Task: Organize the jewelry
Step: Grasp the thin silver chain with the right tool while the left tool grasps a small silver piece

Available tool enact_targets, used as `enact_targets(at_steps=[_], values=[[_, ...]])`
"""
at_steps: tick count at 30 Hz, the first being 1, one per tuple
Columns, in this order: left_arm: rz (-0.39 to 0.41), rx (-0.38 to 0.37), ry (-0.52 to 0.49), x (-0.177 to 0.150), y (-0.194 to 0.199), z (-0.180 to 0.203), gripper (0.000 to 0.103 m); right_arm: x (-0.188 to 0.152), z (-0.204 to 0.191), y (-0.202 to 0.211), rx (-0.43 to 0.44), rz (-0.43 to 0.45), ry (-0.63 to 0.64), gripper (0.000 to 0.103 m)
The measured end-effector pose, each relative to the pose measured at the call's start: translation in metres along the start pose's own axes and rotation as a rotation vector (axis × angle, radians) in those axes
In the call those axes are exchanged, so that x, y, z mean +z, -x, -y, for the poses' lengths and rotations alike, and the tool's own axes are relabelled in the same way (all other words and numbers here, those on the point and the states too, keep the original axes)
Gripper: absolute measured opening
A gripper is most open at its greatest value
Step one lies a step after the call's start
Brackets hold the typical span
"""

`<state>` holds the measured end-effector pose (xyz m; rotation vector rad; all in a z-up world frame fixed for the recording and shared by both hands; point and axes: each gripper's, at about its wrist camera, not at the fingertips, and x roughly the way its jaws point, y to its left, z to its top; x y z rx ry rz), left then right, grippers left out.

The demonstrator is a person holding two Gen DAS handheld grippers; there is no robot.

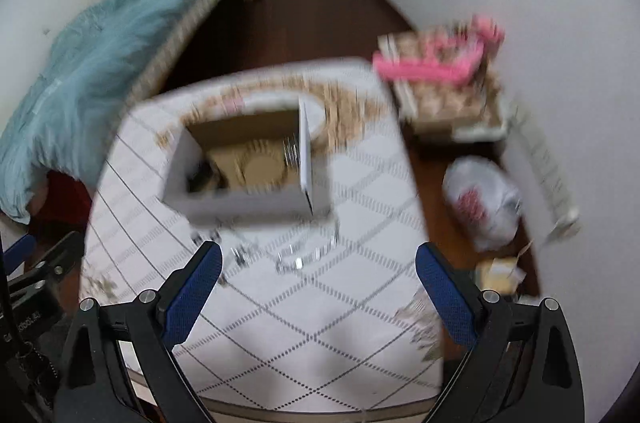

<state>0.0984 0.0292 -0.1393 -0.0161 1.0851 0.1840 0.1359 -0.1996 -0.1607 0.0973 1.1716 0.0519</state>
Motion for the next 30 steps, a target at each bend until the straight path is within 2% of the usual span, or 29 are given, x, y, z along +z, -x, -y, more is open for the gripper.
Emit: enact_targets(at_steps=[3, 9, 11, 13, 14, 16, 17, 18, 19, 20, 23, 26, 27, 30], values=[[-0.064, 0.024, -0.014, -0.013, -0.03, 0.002, 0.103, -0.009, 0.013, -0.043, 0.002, -0.068, -0.045, 0.098], [-0.132, 0.043, -0.05, -0.022, -0.065, 0.012, 0.103, -0.008, 0.031, -0.095, -0.04, -0.083, -0.088, 0.09], [-0.152, 0.042, -0.054, -0.023, -0.073, 0.016, 0.103, -0.005, 0.03, -0.106, -0.057, -0.088, -0.076, 0.082], [-0.173, 0.037, -0.052, -0.024, -0.08, 0.017, 0.103, -0.001, 0.027, -0.116, -0.063, -0.097, -0.056, 0.064], [-0.177, 0.035, -0.052, -0.025, -0.081, 0.018, 0.103, -0.002, 0.024, -0.122, -0.07, -0.108, -0.039, 0.06], [-0.182, 0.029, -0.057, -0.028, -0.084, 0.018, 0.103, -0.002, 0.013, -0.124, -0.127, -0.07, 0.021, 0.049], [-0.185, 0.024, -0.058, -0.029, -0.085, 0.018, 0.103, -0.002, 0.008, -0.123, -0.127, -0.056, 0.035, 0.045], [-0.189, 0.01, -0.057, -0.03, -0.086, 0.019, 0.103, -0.002, 0.005, -0.123, -0.12, -0.053, 0.037, 0.035], [-0.191, -0.008, -0.052, -0.032, -0.086, 0.019, 0.102, -0.003, 0.002, -0.123, -0.12, -0.052, 0.046, 0.012], [-0.194, -0.031, -0.048, -0.034, -0.086, 0.019, 0.102, -0.003, 0.0, -0.122, -0.117, -0.055, 0.054, 0.006], [-0.202, -0.095, -0.058, -0.039, -0.085, 0.027, 0.101, -0.008, 0.002, -0.116, -0.099, -0.058, 0.051, 0.005], [-0.185, -0.149, -0.087, -0.042, -0.082, 0.044, 0.094, -0.021, 0.016, -0.105, -0.067, -0.071, 0.002, 0.005], [-0.182, -0.156, -0.097, -0.041, -0.082, 0.049, 0.094, -0.026, 0.022, -0.102, -0.058, -0.073, -0.015, 0.0], [-0.172, -0.177, -0.128, -0.042, -0.083, 0.066, 0.091, -0.039, 0.037, -0.088, -0.034, -0.074, -0.07, 0.0]])
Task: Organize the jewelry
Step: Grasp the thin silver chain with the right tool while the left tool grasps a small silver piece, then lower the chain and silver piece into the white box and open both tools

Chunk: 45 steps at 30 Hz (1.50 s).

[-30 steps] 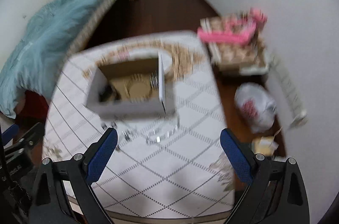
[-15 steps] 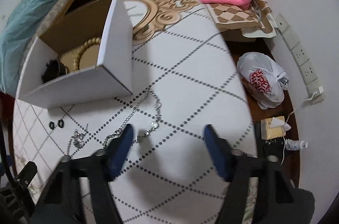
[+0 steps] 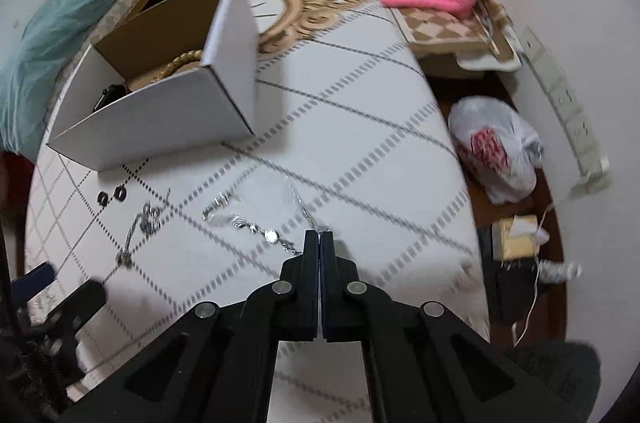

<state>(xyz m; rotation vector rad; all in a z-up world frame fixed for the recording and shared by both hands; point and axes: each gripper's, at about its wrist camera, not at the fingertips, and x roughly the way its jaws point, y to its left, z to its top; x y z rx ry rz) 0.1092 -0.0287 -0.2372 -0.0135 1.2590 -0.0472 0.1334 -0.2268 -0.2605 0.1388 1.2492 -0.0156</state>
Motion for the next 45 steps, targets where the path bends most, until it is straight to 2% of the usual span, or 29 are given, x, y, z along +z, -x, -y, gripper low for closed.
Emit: enact_targets(at_steps=[3, 5, 6, 8, 9, 15, 20, 28, 34, 38, 41, 45], values=[[-0.012, 0.002, -0.034, 0.003, -0.01, 0.012, 0.072, -0.009, 0.009, 0.008, 0.009, 0.0, -0.027, 0.0], [-0.029, 0.0, -0.052, 0.005, -0.018, 0.017, 0.049, -0.011, 0.013, 0.009, 0.017, 0.001, -0.034, 0.0], [-0.026, 0.009, -0.062, 0.005, -0.021, 0.019, 0.046, -0.012, 0.013, 0.011, 0.02, 0.004, -0.037, 0.0], [-0.002, 0.002, -0.08, 0.006, -0.019, 0.022, 0.016, -0.013, 0.013, 0.013, 0.024, 0.008, -0.042, 0.0], [-0.001, 0.001, -0.084, 0.006, -0.018, 0.023, 0.008, -0.012, 0.013, 0.013, 0.028, 0.009, -0.044, 0.0], [0.014, -0.062, -0.053, 0.005, -0.004, 0.013, 0.007, -0.003, 0.012, 0.027, 0.092, 0.032, -0.064, 0.0], [0.064, -0.114, -0.024, 0.007, 0.034, 0.0, 0.007, 0.008, 0.001, 0.059, 0.159, 0.085, -0.047, 0.0], [0.16, -0.189, -0.004, 0.031, 0.096, -0.015, 0.007, 0.033, -0.022, 0.112, 0.25, 0.168, 0.014, 0.0], [0.243, -0.25, -0.016, 0.066, 0.141, -0.027, 0.007, 0.063, -0.04, 0.145, 0.314, 0.212, 0.064, 0.0], [0.288, -0.257, -0.032, 0.097, 0.158, -0.03, 0.007, 0.091, -0.055, 0.156, 0.339, 0.232, 0.093, 0.0], [0.296, -0.257, -0.043, 0.121, 0.157, -0.032, 0.007, 0.116, -0.066, 0.155, 0.334, 0.234, 0.116, 0.0], [0.262, -0.267, -0.054, 0.147, 0.139, -0.032, 0.007, 0.142, -0.078, 0.138, 0.338, 0.193, 0.132, 0.0]])
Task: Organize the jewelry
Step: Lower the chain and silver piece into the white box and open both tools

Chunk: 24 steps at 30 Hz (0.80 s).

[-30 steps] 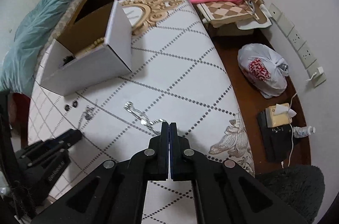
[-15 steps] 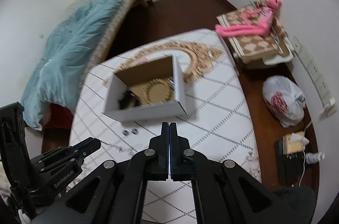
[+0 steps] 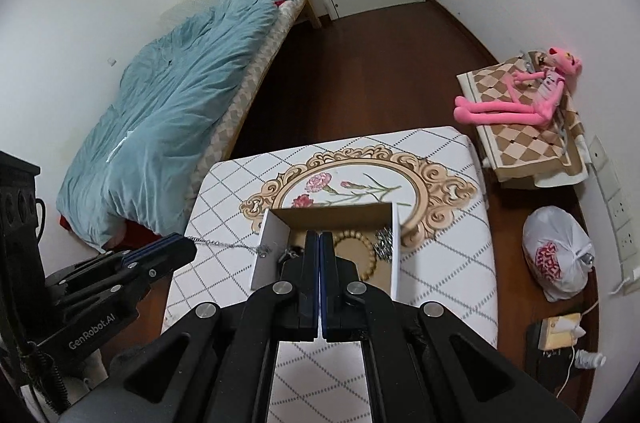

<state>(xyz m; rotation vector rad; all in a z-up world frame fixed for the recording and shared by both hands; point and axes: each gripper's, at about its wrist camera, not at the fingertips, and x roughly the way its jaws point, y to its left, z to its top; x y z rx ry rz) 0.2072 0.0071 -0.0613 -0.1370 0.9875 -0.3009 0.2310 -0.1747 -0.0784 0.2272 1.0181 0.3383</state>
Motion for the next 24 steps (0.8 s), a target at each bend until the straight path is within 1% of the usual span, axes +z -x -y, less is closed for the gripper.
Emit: enact_targets(at_steps=[5, 8, 13, 16, 18, 19, 21, 23, 24], values=[[-0.074, 0.006, 0.021, 0.019, -0.04, -0.018, 0.007, 0.013, 0.0, -0.043, -0.009, -0.076, 0.013, 0.0], [-0.105, 0.015, 0.032, 0.025, -0.058, -0.028, 0.007, 0.018, 0.0, -0.069, -0.008, -0.126, 0.013, 0.0], [-0.158, 0.029, 0.042, 0.03, -0.082, -0.039, 0.007, 0.019, 0.003, -0.102, -0.02, -0.183, 0.011, 0.0], [-0.197, 0.057, 0.074, 0.03, -0.093, -0.045, 0.009, 0.021, 0.008, -0.119, -0.024, -0.23, 0.006, 0.0], [-0.218, 0.083, 0.087, 0.028, -0.099, -0.048, 0.009, 0.021, 0.012, -0.132, -0.02, -0.278, -0.001, 0.001], [-0.222, 0.104, 0.089, 0.027, -0.101, -0.05, 0.013, 0.02, 0.014, -0.137, -0.022, -0.298, -0.004, 0.001], [-0.227, 0.142, 0.095, 0.027, -0.103, -0.053, 0.027, 0.019, 0.019, -0.146, -0.026, -0.336, -0.02, 0.001], [-0.219, 0.171, 0.1, 0.025, -0.102, -0.057, 0.072, 0.017, 0.023, -0.151, -0.028, -0.365, -0.03, 0.001], [-0.205, 0.179, 0.101, 0.025, -0.1, -0.058, 0.076, 0.017, 0.026, -0.152, -0.038, -0.369, -0.036, 0.001]])
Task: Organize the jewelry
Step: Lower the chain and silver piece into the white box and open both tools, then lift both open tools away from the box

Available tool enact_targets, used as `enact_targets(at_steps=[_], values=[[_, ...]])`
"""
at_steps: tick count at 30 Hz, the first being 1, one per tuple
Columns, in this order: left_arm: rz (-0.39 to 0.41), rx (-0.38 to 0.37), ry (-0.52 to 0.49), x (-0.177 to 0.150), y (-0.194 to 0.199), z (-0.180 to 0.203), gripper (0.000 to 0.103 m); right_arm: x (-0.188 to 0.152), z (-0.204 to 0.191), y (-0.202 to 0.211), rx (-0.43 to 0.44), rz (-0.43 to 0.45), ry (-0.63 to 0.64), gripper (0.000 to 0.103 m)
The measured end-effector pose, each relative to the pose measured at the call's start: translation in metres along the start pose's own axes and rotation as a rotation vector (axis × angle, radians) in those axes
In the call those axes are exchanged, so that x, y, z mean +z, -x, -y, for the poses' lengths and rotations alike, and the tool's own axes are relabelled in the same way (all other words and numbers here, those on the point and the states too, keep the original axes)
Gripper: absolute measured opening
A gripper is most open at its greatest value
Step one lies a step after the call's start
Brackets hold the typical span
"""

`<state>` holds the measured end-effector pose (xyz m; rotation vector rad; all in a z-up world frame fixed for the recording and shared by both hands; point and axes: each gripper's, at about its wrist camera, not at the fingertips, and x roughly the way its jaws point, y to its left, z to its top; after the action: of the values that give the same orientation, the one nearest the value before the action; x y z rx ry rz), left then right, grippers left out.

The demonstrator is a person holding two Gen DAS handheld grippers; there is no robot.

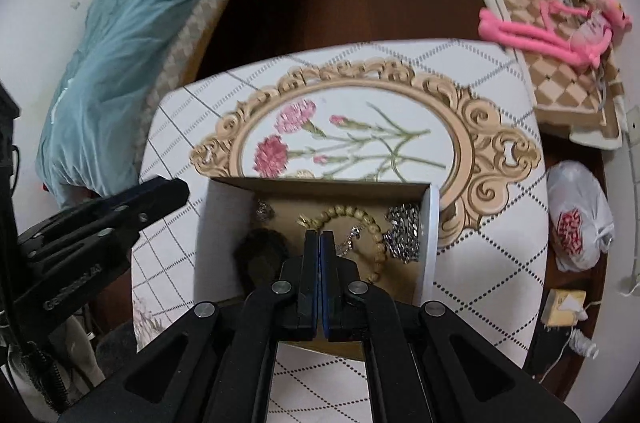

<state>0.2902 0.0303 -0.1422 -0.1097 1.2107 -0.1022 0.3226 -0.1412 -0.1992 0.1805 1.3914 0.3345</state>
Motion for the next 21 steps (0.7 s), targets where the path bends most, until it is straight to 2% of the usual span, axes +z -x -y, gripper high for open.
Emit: enact_targets(at_steps=[2, 3, 4, 5, 6, 7, 9, 11, 12, 13, 16, 21], values=[[0.019, 0.037, 0.003, -0.003, 0.003, -0.002, 0.076, -0.001, 0.003, 0.002, -0.027, 0.01, 0.0, 0.004], [0.021, 0.046, 0.004, -0.004, 0.004, -0.003, 0.076, -0.003, 0.005, 0.004, -0.033, 0.016, -0.002, 0.012], [0.023, 0.058, 0.005, -0.005, 0.004, -0.004, 0.078, -0.003, 0.006, 0.006, -0.035, 0.019, -0.006, 0.025], [0.024, 0.073, 0.005, -0.008, 0.004, -0.005, 0.088, -0.005, 0.007, 0.007, -0.055, 0.022, -0.005, 0.034], [0.023, 0.081, 0.005, -0.009, 0.004, -0.006, 0.094, -0.007, 0.007, 0.009, -0.076, 0.032, -0.001, 0.05], [0.028, 0.094, 0.002, -0.013, 0.004, -0.005, 0.101, -0.009, 0.008, 0.012, -0.097, 0.046, 0.006, 0.059], [0.044, 0.122, -0.011, -0.02, 0.005, -0.004, 0.101, -0.017, 0.008, 0.015, -0.172, 0.065, 0.02, 0.063], [0.064, 0.153, -0.022, -0.029, 0.006, -0.002, 0.101, -0.024, 0.009, 0.016, -0.24, 0.081, 0.033, 0.077], [0.077, 0.173, -0.027, -0.034, 0.006, 0.0, 0.102, -0.029, 0.009, 0.016, -0.28, 0.088, 0.041, 0.092], [0.086, 0.192, -0.032, -0.039, 0.006, 0.001, 0.102, -0.033, 0.01, 0.016, -0.305, 0.094, 0.046, 0.096], [0.086, 0.207, -0.032, -0.049, 0.003, 0.004, 0.102, -0.045, 0.013, 0.013, -0.37, 0.099, 0.049, 0.096], [0.1, 0.211, -0.029, -0.062, 0.007, 0.011, 0.102, -0.062, 0.019, 0.014, -0.4, 0.117, 0.035, 0.096]])
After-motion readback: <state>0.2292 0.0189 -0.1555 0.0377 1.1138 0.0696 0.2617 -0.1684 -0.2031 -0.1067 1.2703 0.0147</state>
